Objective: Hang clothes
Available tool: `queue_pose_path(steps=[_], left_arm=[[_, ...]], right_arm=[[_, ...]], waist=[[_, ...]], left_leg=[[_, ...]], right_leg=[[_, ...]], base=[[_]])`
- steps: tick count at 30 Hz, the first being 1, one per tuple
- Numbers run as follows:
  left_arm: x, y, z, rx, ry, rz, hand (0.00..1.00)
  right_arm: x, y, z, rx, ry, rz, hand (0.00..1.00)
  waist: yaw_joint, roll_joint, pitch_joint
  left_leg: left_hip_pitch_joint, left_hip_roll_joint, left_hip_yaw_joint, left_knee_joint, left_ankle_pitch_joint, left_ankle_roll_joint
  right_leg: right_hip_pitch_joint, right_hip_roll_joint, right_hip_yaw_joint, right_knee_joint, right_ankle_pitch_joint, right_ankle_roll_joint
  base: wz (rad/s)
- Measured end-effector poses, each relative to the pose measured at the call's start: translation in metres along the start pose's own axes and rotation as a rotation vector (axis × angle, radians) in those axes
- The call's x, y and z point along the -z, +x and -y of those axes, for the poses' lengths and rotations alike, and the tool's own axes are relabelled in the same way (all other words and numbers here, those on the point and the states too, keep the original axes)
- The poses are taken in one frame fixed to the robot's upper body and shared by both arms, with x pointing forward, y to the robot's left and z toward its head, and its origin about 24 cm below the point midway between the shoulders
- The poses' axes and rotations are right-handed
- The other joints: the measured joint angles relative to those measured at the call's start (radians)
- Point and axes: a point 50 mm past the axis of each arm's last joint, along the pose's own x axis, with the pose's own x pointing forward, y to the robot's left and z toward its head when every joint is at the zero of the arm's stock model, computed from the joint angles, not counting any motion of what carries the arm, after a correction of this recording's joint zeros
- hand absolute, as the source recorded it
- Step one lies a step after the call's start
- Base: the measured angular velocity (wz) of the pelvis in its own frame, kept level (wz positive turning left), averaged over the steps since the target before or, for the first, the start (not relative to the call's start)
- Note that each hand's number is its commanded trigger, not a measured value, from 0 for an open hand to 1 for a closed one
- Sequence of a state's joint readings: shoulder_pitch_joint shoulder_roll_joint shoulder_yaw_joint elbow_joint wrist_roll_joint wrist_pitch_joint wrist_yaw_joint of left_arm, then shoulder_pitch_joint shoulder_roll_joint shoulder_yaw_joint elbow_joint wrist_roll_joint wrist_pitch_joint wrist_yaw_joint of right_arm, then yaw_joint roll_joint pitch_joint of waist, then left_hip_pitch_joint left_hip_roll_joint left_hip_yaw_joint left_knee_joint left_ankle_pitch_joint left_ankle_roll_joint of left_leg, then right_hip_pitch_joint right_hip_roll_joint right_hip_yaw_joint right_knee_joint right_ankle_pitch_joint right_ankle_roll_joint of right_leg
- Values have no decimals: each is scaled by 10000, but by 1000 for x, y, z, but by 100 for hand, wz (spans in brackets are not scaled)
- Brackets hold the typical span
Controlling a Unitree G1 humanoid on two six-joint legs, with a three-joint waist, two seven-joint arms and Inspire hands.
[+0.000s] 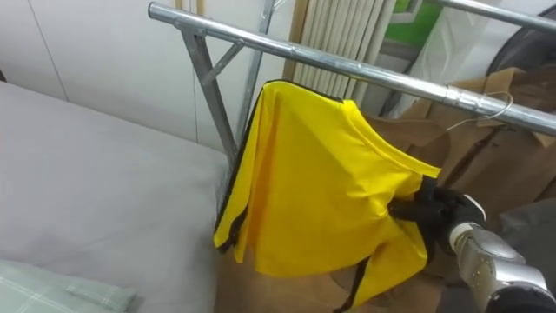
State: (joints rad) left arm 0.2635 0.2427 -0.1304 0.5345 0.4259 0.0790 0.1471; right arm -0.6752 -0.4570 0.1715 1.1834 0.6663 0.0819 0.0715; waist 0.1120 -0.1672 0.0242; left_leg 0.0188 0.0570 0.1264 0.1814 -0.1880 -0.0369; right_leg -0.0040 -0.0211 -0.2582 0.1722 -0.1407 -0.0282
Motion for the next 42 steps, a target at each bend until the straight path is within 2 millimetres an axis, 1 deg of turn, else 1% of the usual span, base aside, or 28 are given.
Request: queue_pose_path(steps=[1,2,3,4,5,8,14,20,22,25,27,30,32,33,34,35,36,37,39,42], left_arm=[[0,0,0,-4,-4,8,0],[0,0,0,-13,-20,27,0],[0,0,-1,-37,-46,64,0],[-1,0,-1,-52,-59,93,0],[-1,0,-2,-56,-68,131,0],[0,0,0,-6,-83,69,0],[2,-1,1,18,-100,27,0],[2,-1,1,31,-98,17,0],[3,-1,1,20,-87,18,0],[3,-1,0,-53,1,48,0],[3,-1,0,-56,3,60,0],[3,-2,0,-94,100,82,0],[6,-1,-1,-91,167,-27,0],[8,0,-2,-77,233,-64,0],[10,0,-2,-70,252,-98,0],[13,-1,-3,-65,332,-181,0],[14,-1,-4,-67,367,-212,0],[16,-2,-4,-89,407,-272,0],[18,-3,-4,-75,534,-290,0],[15,-2,-9,-125,760,-114,0]], right_arm=[[0,0,0,-21,-7,-5,100],[1,0,0,-66,-30,-27,78],[1,0,0,-104,-35,-43,42],[1,0,0,-120,-42,-45,16],[1,0,0,-127,-58,-54,0],[6,-1,2,-92,-261,-184,0],[16,-2,7,74,-479,-486,0],[18,-3,9,259,-589,-552,0],[18,-3,10,281,-1012,-549,0],[14,-3,12,481,-2345,-438,0],[13,-3,15,765,-3352,-377,0],[10,-3,16,1038,-4568,-301,0],[5,-4,18,1189,-6651,-235,0],[3,-4,19,1269,-7790,-219,0],[3,-4,19,1317,-8352,-227,0],[3,-4,20,1369,-9451,-292,0],[3,-4,20,1367,-10018,-335,0],[3,-5,21,1351,-10939,-425,0],[10,-5,21,1315,-12013,-721,0],[13,-5,22,1288,-12696,-1010,0]], waist=[[-1,-5,-2],[0,-15,-3],[-13,-45,-28],[-14,-62,-38],[-10,-94,-54],[31,-133,-55],[94,-136,-50],[156,-144,-47],[151,-170,-38],[157,-250,-39],[96,-322,-42],[81,-353,-46],[120,-354,-47],[156,-362,-43],[191,-377,-44],[276,-411,-41],[317,-442,-39],[372,-486,-37],[595,-583,-35],[766,-759,-15]], left_leg=[[29,0,14,-1,0,0],[100,-1,29,-2,0,0],[122,-2,30,-1,0,0],[124,0,31,-1,0,0],[130,3,32,-1,0,0],[212,9,36,-2,-1,0],[254,9,102,-13,-1,0],[291,10,104,-21,-1,1],[296,13,124,-20,-1,0],[299,15,113,-18,-1,0],[315,15,86,-14,-1,0],[304,19,123,-18,-10,-9],[354,20,96,-57,-16,-16],[397,23,93,-116,-16,-16],[418,23,93,-137,-15,-16],[449,37,132,-157,-14,-18],[453,43,164,-162,-14,-18],[455,54,196,-164,-15,-19],[506,59,260,-164,-27,-38],[519,60,299,-161,-28,-38]], right_leg=[[19,0,15,1,0,0],[82,2,39,1,0,0],[108,1,39,0,0,0],[110,4,36,0,0,0],[111,9,42,1,4,-5],[189,15,39,-5,8,-10],[209,6,51,16,8,-10],[222,9,74,29,9,-11],[220,17,93,28,9,-11],[196,21,86,25,9,-11],[218,22,59,4,9,-11],[213,28,79,10,10,-12],[207,29,68,22,19,-14],[216,40,64,23,20,-14],[221,43,64,24,20,-14],[221,60,77,37,20,-14],[216,63,82,40,20,-14],[214,69,79,37,21,-16],[220,69,105,28,21,-17],[221,63,113,31,22,-18]], base=[[-6],[-4],[0],[0],[0],[0],[0],[0],[0],[0],[2],[-1],[0],[0],[-5],[-7],[-8],[-7],[-8],[-2]])
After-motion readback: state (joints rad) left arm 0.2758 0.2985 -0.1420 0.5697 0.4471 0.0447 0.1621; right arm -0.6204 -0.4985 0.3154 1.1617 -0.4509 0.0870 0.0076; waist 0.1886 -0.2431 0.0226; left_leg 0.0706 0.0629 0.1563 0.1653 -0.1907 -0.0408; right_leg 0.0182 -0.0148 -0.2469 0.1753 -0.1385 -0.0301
